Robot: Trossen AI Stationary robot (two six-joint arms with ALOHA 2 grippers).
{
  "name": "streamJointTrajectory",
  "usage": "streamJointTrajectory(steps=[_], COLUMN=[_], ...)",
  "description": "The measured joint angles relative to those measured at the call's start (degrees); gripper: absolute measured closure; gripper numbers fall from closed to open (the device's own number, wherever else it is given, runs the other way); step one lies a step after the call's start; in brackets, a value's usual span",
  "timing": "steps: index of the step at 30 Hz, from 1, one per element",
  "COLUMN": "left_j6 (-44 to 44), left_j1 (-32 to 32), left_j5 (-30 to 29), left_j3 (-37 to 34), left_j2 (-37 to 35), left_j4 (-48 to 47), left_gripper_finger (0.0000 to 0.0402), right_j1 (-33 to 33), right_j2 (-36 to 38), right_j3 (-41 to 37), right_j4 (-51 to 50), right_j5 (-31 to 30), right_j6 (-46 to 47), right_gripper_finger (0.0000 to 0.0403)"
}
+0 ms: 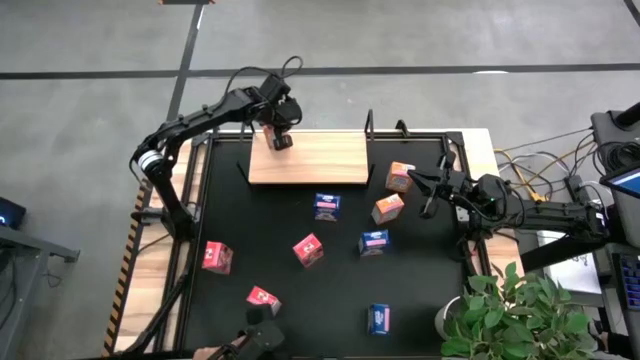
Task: Stack cereal on shelf
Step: Put the bottom left orange cereal box on the shelf
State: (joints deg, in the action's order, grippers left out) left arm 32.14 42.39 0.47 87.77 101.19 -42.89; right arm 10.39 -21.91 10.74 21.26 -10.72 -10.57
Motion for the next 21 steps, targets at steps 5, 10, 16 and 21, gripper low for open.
streamJointTrajectory(steps=[5,10,16,21], left_j6=[0.15,0.14,-0.82,0.62], left_j1=[0.00,0.04,-0.68,-1.42], left_j5=[-2.02,-2.99,-2.97,-2.90], left_j3=[0.50,0.50,0.61,3.23], left_j2=[-0.02,-0.02,-1.89,-4.61], left_j4=[-1.89,-1.49,-2.00,-13.29], left_gripper_finger=[0.0400,0.0400,0.0400,0.0400], right_j1=[0.00,0.00,0.02,0.00], right_j2=[0.00,0.00,0.00,0.00], right_j3=[-0.02,0.00,-0.02,-0.02], right_j4=[0.02,0.02,0.00,0.00], right_j5=[0.01,0.00,0.00,-1.38], right_j6=[0.00,-0.03,-0.18,-0.56], right_gripper_finger=[0.0394,0.0394,0.0394,0.0394])
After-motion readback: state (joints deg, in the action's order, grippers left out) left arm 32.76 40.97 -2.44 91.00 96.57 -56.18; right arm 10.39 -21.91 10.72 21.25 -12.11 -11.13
